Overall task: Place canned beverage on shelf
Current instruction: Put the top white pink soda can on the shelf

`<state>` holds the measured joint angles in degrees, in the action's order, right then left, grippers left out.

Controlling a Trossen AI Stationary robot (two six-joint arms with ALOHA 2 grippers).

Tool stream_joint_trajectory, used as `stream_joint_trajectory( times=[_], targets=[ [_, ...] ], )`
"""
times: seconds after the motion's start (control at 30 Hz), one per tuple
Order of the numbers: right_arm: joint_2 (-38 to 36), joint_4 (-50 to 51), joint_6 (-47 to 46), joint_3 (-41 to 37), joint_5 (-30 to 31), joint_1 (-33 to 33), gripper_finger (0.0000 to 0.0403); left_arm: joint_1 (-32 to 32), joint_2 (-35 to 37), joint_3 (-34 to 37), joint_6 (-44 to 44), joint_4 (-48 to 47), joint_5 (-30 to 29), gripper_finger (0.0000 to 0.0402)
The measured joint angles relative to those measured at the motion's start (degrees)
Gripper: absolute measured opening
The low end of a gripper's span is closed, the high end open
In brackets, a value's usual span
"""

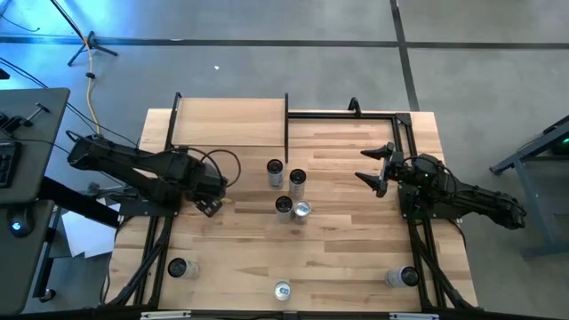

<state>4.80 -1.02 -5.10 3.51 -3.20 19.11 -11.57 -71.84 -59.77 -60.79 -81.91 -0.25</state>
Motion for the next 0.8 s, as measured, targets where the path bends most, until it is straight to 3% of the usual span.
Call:
stream_joint_trajectory(
  times=[0.47, 0.8],
  targets=[
    [0.02, 1.29, 0.0, 0.0, 0.0, -0.02, 0.0387, -0.11, -0.7, -5.58, 23.31, 2.82, -0.61, 0.0201],
    [0.02, 1.75, 0.02, 0.0, 0.0, -0.01, 0.0387, -0.11, -0.6, -8.6, 46.74, 2.82, 1.63, 0.0202]
  ],
)
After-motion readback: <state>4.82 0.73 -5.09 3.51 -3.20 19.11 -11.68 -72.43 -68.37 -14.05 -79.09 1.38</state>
